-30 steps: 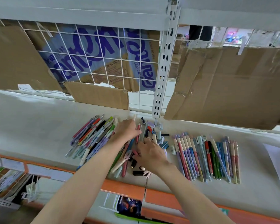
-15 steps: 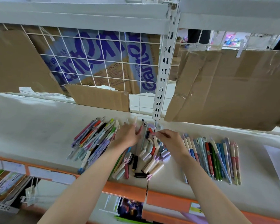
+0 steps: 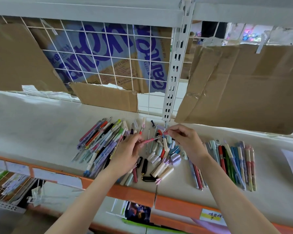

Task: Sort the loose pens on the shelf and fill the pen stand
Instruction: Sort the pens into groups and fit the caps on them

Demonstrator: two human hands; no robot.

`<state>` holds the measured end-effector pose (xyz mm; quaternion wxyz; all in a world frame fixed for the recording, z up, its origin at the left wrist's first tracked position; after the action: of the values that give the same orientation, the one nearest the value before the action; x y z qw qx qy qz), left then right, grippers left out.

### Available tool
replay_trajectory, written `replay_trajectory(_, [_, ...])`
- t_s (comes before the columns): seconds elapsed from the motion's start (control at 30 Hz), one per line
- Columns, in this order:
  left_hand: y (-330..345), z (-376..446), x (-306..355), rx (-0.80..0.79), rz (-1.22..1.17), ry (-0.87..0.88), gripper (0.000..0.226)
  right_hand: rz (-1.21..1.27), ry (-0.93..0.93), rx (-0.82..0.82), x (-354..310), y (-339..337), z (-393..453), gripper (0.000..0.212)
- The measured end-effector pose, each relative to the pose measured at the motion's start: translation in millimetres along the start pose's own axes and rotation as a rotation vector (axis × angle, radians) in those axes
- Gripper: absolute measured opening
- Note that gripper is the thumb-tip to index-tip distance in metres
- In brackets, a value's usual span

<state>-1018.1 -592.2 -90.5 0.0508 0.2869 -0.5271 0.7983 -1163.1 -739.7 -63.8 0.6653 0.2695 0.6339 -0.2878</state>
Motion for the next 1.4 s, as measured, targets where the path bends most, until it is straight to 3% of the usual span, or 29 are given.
replay_trajectory(0.3, [2,0,-5,-0.007,-0.012,0.01,0.005,-0.093,0.013,-0.053,4,2,2,0.01])
replay_trajectory(0.47, [-1,3,0,0.106,0.222,0.078,0.033,-0.078,0.044,-0.125,5,12,-2,0.011])
replay_trajectory(0.63, [-14,11,18,-0.07,-0.013,-0.099,0.021,0.07,0.042,-0.098,1,23,-4,0.008])
replay_trajectory(0.73, [-19,9,22,-0.227,-0.124,-0.208,0.024,0.109,0.034,-0.154,4,25,-6,0.01])
replay_trajectory(0.83, [-20,6,26,-0.347,-0.491,-0.373,0.02,0.166,0.034,-0.168,3,26,-9,0.011])
replay_trajectory(0.93, [-19,8,37,-0.306,-0.731,-0.438,0.016,0.338,0.037,-0.047,-3,30,-7,0.036])
replay_trajectory(1.07, [-16,10,47,-0.281,-0.476,-0.297,0.013,0.397,0.033,0.005,-3,33,-7,0.037])
replay_trajectory(1.17, [-14,4,41,-0.296,-0.272,-0.223,0.011,0.312,0.031,0.11,-2,15,-9,0.024])
replay_trajectory(1.27, [-20,-3,24,-0.198,-0.169,-0.259,0.016,-0.044,0.016,0.256,4,-18,-7,0.018])
replay_trajectory(1.4, [-30,-11,6,-0.055,-0.083,-0.335,0.009,-0.507,0.029,0.155,23,-35,-13,0.014])
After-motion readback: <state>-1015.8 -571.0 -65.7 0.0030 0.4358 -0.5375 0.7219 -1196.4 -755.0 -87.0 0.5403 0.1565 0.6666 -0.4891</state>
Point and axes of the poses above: each hand's wrist, its own z-axis towards the middle knuckle, its own y-axis out of the palm, x = y × z, the point moved 2 cm from there along z, towards the middle knuckle, and after that the axes turned 12 degrees about z, right-handed, at the moved point
